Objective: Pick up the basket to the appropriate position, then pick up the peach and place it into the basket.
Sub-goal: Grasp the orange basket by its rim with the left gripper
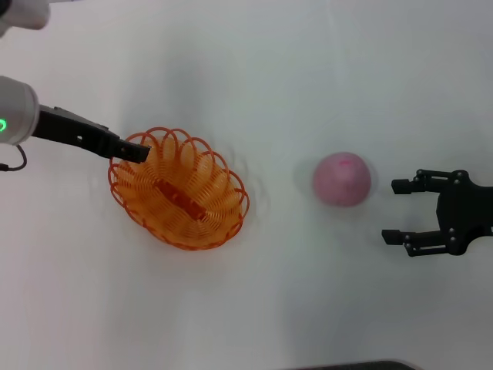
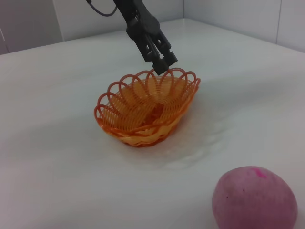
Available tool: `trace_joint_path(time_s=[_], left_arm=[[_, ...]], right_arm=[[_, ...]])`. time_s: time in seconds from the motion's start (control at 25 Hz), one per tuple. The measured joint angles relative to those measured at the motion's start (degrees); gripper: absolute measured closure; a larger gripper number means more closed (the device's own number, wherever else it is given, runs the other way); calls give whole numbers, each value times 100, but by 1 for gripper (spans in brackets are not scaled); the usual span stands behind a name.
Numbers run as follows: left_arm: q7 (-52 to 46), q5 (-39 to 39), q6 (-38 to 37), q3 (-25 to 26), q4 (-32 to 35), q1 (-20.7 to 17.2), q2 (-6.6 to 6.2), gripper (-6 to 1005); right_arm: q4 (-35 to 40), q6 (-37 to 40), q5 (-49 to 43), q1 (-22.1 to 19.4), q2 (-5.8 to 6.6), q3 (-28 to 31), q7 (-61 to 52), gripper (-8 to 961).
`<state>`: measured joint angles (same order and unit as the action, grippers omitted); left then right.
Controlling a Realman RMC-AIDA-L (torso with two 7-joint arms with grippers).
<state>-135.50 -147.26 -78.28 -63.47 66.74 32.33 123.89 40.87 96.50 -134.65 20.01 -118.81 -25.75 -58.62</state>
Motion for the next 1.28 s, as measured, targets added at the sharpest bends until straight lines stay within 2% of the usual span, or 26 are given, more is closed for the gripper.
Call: trace_joint_path(time_s=[0.2, 0.76, 1.0, 1.28], left_arm=[[-341, -343, 164, -291, 17, 80, 3, 126], [-341, -427, 115, -494, -67, 127, 4, 127], [-334, -421, 149, -557, -115, 133, 4, 193], [-334, -391, 151, -564, -124, 141, 4, 337]], right_arm=[[0, 0, 0, 2, 0, 0, 0, 85], [1, -59, 0, 20, -2, 9, 0, 84], [1, -85, 0, 20, -9, 0, 0, 84], [0, -103, 0, 27, -11, 0, 0, 85]])
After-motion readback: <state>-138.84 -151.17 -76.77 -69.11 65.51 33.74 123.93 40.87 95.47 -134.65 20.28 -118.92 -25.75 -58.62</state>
